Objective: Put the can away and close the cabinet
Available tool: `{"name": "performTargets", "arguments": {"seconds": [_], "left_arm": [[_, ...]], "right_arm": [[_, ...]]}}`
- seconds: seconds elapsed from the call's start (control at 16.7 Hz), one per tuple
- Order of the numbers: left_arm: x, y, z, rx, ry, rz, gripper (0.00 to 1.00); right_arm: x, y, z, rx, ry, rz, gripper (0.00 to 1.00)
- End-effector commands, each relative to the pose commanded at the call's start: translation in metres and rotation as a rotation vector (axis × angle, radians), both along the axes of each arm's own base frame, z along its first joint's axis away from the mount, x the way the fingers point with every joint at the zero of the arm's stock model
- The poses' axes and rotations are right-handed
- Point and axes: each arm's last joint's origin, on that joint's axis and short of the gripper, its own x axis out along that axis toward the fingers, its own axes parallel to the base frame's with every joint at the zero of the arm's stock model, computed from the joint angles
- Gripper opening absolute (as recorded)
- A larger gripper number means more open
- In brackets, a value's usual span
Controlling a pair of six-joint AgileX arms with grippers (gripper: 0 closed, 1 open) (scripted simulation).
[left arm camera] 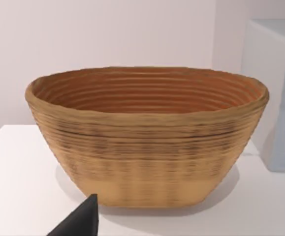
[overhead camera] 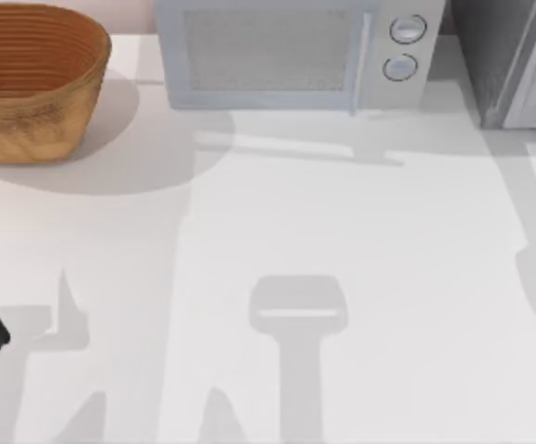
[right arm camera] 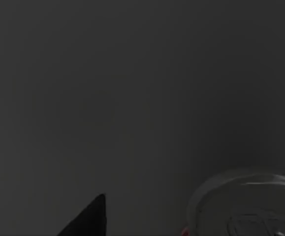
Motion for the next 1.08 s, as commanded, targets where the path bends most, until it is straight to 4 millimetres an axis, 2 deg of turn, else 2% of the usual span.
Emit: {"name": "performTargets", "arguments": {"seconds": [0.3, 0.48, 0.66, 0.84, 0.96, 1.08], "left_arm": [[0.0, 0.0, 0.0, 0.0, 0.0, 0.0, 1.0], [0.0, 0.0, 0.0, 0.0, 0.0, 0.0, 1.0], [0.0, 0.0, 0.0, 0.0, 0.0, 0.0, 1.0], [0.0, 0.0, 0.0, 0.0, 0.0, 0.0, 1.0], [0.0, 0.0, 0.0, 0.0, 0.0, 0.0, 1.0], [0.0, 0.0, 0.0, 0.0, 0.0, 0.0, 1.0]], "right_arm": [[-0.002, 0.001, 0.002, -0.001, -0.005, 0.004, 1.0], [-0.022, -0.002, 0.015, -0.008, -0.046, 0.019, 1.0], [-0.063, -0.008, 0.036, -0.022, -0.114, 0.035, 1.0], [-0.121, -0.017, 0.044, -0.042, -0.174, 0.046, 1.0], [-0.16, -0.022, 0.033, -0.054, -0.193, 0.05, 1.0], [-0.197, -0.028, 0.005, -0.065, -0.186, 0.051, 1.0]]}}
